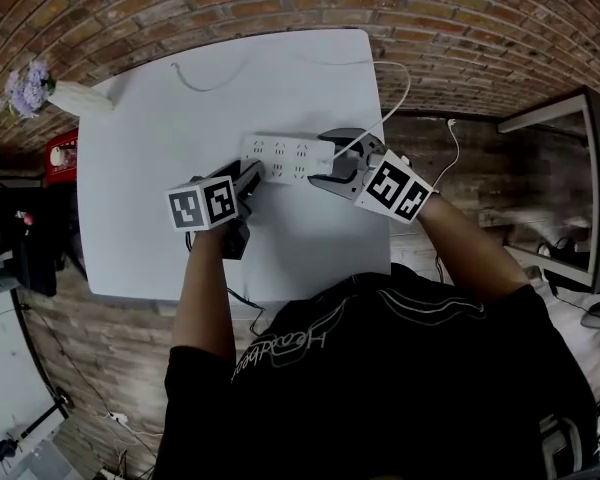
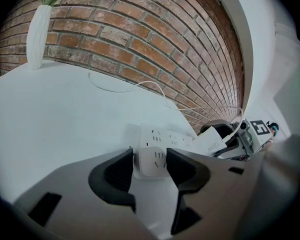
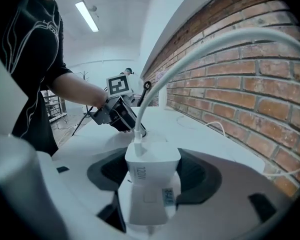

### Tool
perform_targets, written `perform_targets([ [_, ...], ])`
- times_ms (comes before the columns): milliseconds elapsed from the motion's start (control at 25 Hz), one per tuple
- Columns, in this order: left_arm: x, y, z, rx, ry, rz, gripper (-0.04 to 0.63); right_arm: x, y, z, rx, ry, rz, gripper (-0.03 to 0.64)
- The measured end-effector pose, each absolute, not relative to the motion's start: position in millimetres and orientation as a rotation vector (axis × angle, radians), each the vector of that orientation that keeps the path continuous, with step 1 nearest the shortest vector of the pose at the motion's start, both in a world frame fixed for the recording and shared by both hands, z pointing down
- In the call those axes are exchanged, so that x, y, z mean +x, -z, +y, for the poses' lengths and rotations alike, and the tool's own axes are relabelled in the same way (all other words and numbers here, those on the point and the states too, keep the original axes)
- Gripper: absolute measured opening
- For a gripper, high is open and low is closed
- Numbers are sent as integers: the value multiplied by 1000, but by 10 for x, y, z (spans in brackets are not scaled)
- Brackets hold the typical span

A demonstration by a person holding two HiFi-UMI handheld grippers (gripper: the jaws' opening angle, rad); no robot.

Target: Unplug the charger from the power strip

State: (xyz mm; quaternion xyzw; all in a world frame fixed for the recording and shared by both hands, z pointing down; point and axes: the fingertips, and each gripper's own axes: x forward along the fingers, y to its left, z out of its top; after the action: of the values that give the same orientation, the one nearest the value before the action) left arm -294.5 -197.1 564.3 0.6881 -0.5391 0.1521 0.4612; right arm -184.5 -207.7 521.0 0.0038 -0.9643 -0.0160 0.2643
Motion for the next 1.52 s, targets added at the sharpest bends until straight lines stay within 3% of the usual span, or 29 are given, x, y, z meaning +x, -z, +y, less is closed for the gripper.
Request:
perform_targets([
  [560,-2951,-5657,-1969,1647,-379,-1347,209,-1868,-5221,-2068,23,150,-2623,249],
  [920,-2947,-5647,-1974,1677,-426,-1349,209,-1869,-5250,-2123,-22,-11,-2592,249],
  [1240,-2945,-5642,-1970,1677,-411,-1351,213,-1867,-5210,-2060,-11,164,-2586,249],
  [1520,-2955,-5650,-1967,1668,-431,-1357,227,-1859,-5238,-2127,-28,-47,-2570,249],
])
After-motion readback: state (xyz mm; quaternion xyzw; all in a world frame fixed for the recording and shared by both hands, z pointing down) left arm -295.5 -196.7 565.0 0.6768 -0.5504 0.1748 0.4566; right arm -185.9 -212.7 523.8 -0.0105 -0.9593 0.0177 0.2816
